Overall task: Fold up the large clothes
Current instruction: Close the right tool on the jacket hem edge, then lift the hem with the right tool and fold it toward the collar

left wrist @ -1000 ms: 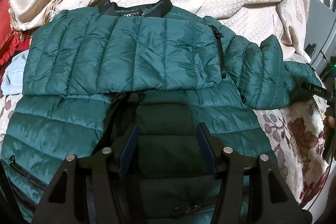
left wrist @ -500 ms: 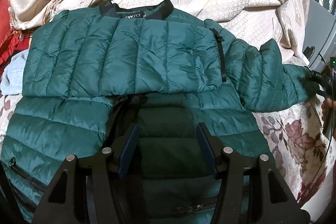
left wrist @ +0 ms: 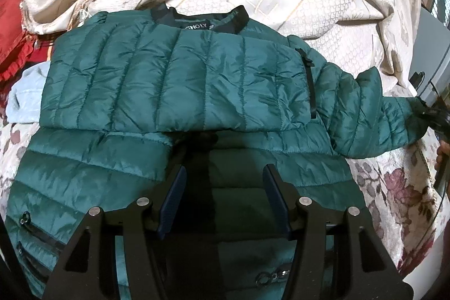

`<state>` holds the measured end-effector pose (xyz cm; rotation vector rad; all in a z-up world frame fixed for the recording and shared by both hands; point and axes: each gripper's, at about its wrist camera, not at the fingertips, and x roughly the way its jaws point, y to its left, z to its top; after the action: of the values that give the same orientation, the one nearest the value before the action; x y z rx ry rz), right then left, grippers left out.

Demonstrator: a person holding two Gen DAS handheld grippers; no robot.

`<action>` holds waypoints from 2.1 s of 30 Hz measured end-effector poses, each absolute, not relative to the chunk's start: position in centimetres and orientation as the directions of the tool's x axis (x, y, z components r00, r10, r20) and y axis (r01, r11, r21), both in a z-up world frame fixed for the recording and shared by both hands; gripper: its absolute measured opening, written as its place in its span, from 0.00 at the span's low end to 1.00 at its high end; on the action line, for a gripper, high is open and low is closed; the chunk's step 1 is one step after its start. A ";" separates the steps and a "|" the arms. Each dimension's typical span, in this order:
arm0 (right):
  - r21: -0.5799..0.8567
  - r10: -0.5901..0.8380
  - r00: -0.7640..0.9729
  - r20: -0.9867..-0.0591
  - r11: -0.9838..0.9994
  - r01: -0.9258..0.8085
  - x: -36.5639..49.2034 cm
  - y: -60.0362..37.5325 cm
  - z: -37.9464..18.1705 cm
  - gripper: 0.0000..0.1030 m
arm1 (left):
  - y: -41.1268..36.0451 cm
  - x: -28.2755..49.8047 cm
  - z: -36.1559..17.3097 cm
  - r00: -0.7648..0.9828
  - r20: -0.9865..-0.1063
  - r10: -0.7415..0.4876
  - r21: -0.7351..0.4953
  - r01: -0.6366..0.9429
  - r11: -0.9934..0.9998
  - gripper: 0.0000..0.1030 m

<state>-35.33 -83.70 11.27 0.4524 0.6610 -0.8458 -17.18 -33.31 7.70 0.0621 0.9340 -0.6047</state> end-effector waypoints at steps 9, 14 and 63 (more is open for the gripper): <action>0.162 -0.443 0.655 -0.613 0.741 0.652 -34.2 -75.9 14.9 0.13 | -31.0 -17.3 8.2 0.455 -0.758 -0.468 -0.221 0.496 0.840 0.38; 0.210 -0.354 0.719 -0.598 0.797 0.567 -32.5 -71.9 16.2 0.12 | -29.2 -17.0 8.7 0.471 -0.752 -0.461 -0.224 0.475 0.851 0.38; 0.077 -0.285 0.560 -0.778 0.841 0.536 -19.6 -60.1 8.9 0.91 | -21.3 -13.9 7.3 0.497 -0.766 -0.408 -0.256 0.346 0.903 0.38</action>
<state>-19.61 -60.07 8.90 0.3234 0.8483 -0.4941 -13.94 -21.25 7.31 -0.0721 0.9464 -0.4567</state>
